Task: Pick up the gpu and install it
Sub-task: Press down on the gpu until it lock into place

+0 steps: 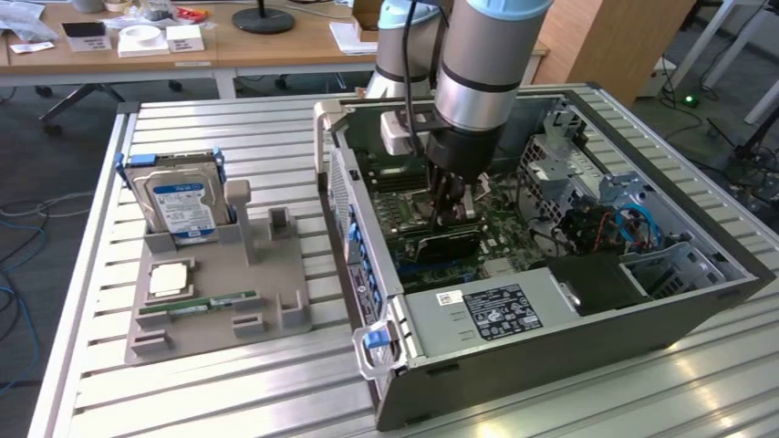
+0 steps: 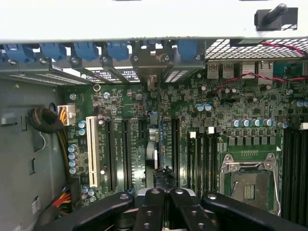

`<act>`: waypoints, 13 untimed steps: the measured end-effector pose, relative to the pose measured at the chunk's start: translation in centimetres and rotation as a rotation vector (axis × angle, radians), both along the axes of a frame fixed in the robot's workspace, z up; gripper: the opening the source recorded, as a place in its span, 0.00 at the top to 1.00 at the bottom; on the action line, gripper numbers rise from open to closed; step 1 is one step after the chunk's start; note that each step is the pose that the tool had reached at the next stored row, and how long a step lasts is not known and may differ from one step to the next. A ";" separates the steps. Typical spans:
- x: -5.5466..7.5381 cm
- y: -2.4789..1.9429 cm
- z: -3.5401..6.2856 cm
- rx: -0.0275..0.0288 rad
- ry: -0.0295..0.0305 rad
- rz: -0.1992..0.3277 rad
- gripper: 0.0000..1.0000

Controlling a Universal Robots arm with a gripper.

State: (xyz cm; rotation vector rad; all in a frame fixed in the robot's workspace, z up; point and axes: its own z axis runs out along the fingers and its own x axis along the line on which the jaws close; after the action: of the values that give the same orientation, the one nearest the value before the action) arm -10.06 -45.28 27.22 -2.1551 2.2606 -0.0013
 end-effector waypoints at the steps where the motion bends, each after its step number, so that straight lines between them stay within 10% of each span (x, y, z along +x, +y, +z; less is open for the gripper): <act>1: 0.0 -0.01 -0.01 -0.0002 0.0001 0.000 0.89; 13: 0.0 -0.11 -0.33 -0.0001 0.0000 0.000 0.89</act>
State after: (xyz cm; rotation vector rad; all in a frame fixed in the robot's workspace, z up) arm -10.07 -45.39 26.89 -2.1551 2.2608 -0.0014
